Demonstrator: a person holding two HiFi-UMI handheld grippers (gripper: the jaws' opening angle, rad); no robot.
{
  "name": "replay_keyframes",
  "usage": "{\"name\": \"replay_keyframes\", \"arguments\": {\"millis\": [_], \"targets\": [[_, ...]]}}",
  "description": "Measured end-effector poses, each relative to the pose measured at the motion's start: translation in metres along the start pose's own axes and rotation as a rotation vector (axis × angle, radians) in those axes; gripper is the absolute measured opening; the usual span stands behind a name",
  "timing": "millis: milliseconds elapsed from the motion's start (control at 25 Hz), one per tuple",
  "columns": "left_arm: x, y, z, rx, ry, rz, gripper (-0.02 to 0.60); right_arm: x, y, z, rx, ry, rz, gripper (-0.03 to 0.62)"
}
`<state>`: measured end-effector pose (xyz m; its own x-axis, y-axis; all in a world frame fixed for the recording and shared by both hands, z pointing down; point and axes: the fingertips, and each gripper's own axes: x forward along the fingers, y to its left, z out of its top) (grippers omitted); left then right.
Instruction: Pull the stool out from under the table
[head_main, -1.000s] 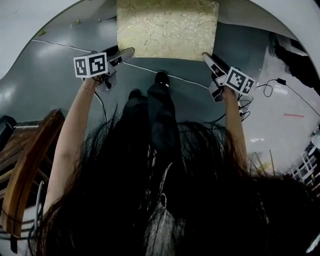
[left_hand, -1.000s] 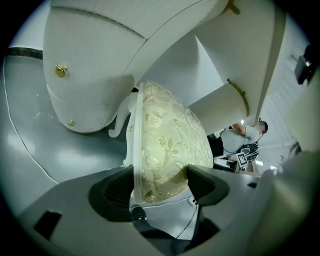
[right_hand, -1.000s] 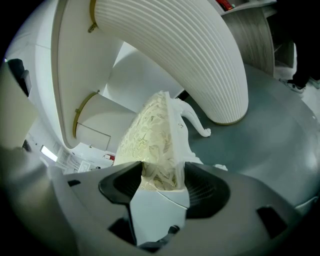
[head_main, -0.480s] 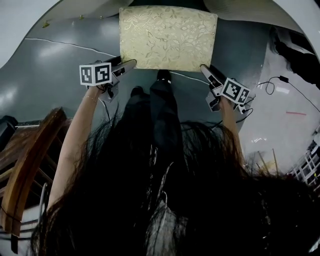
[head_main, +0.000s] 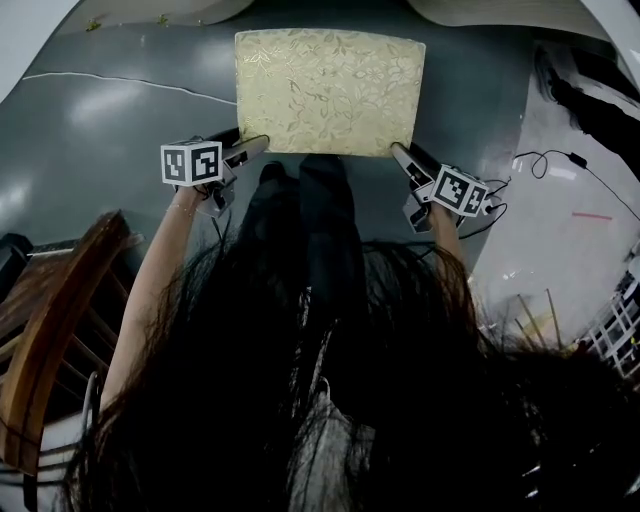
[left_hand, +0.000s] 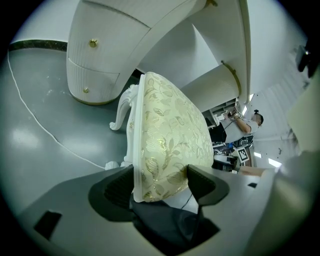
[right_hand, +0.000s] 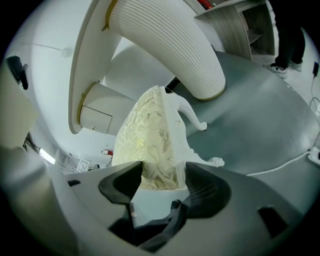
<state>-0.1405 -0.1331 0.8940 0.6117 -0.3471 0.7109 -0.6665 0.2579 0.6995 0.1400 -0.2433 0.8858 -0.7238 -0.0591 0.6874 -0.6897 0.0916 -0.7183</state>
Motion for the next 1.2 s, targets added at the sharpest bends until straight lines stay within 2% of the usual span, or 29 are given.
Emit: {"name": "replay_keyframes", "arguments": {"millis": [120, 320, 600, 800, 960, 1120, 1200], "targets": [[-0.001, -0.001, 0.0, -0.011, 0.039, 0.011, 0.345, 0.0, -0.002, -0.002, 0.024, 0.023, -0.005, 0.272], [-0.003, -0.001, -0.002, -0.013, 0.049, 0.015, 0.345, -0.002, 0.001, -0.002, 0.026, 0.008, -0.031, 0.272], [-0.004, -0.004, 0.001, 0.021, 0.012, 0.006, 0.348, -0.007, 0.004, 0.0, 0.011, -0.044, -0.087, 0.273], [-0.012, -0.001, 0.004, 0.027, -0.033, 0.061, 0.348, -0.014, 0.008, 0.0, 0.008, -0.042, -0.131, 0.272], [-0.024, -0.014, 0.006, 0.054, -0.026, 0.08, 0.347, -0.019, 0.023, 0.006, 0.02, -0.063, -0.129, 0.27], [-0.045, -0.041, 0.016, 0.073, -0.055, 0.018, 0.347, -0.022, 0.053, 0.02, 0.013, -0.087, -0.106, 0.27], [-0.059, -0.054, 0.025, 0.085, -0.077, 0.016, 0.347, -0.025, 0.072, 0.028, 0.002, -0.103, -0.097, 0.251]]}}
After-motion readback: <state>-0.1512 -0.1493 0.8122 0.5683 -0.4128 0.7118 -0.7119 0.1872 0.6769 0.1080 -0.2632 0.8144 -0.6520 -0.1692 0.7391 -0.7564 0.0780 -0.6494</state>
